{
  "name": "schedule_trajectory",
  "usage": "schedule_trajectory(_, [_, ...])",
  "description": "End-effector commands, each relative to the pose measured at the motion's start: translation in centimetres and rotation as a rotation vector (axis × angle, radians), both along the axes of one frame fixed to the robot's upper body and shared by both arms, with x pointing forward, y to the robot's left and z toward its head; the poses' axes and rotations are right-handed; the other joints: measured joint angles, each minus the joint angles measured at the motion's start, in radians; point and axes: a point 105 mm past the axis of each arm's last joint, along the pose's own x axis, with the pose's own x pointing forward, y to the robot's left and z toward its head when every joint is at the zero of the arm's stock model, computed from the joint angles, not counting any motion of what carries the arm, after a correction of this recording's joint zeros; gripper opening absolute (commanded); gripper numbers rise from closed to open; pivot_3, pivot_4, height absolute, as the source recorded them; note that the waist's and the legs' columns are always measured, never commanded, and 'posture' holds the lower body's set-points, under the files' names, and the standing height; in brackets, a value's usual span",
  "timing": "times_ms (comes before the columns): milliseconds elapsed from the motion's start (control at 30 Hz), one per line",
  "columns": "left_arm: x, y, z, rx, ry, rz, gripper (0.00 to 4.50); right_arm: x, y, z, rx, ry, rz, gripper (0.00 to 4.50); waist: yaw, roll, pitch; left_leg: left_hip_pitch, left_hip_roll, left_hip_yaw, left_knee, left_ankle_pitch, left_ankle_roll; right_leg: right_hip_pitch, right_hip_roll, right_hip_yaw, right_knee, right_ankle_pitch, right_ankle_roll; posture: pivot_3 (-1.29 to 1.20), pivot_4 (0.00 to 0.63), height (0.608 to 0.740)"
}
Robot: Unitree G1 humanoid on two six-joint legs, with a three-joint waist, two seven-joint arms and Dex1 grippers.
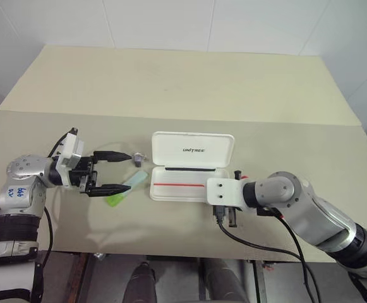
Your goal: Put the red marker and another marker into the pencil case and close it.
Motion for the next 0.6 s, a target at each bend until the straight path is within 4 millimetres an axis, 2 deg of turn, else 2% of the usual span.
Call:
schedule_trajectory(33, [-0.7,0.4,0.9,0.019,-0.041,-0.029,4.50,-0.4,-0.4,0.2,-0.013,-0.014,0.005,0.00,0.002,0.000,0.000,0.000,0.000,0.000,0.000,0.000,0.000,0.000,0.000,0.000,0.000,0.000,0.000,0.00,0.150,0.740])
schedule_trajectory(67, [-0.7,0.4,0.8,0.021,-0.043,-0.028,4.50,-0.5,-0.3,0.1,-0.012,-0.013,0.009,0.70,0.004,0.000,0.000,0.000,0.000,0.000,0.000,0.000,0.000,0.000,0.000,0.000,0.000,0.000,0.000,0.00,0.150,0.740])
schedule_trajectory(100, [-0.6,0.3,0.8,0.022,-0.045,-0.027,4.50,-0.5,-0.2,0.1,-0.010,-0.010,0.012,0.90,0.005,0.000,0.000,0.000,0.000,0.000,0.000,0.000,0.000,0.000,0.000,0.000,0.000,0.000,0.000,0.00,0.150,0.740])
schedule_trajectory(433, [-0.2,-0.7,0.6,0.015,-0.052,-0.042,4.50,-1.2,0.2,1.8,0.081,0.007,0.029,4.36,0.004,-0.001,0.000,0.000,0.000,0.000,0.000,0.000,0.000,0.000,0.000,0.000,0.000,0.000,0.000,0.00,0.150,0.740])
schedule_trajectory(467, [-0.2,-0.7,0.6,0.014,-0.052,-0.044,4.50,-1.4,0.1,1.9,0.087,0.011,0.030,4.48,0.005,-0.001,0.000,0.000,0.000,0.000,0.000,0.000,0.000,0.000,0.000,0.000,0.000,0.000,0.000,0.00,0.150,0.740])
schedule_trajectory(600, [0.0,-1.1,0.6,0.007,-0.051,-0.055,4.50,-1.8,-0.4,2.8,0.118,0.020,0.032,4.48,0.005,-0.001,0.000,0.000,0.000,0.000,0.000,0.000,0.000,0.000,0.000,0.000,0.000,0.000,0.000,0.00,0.150,0.740])
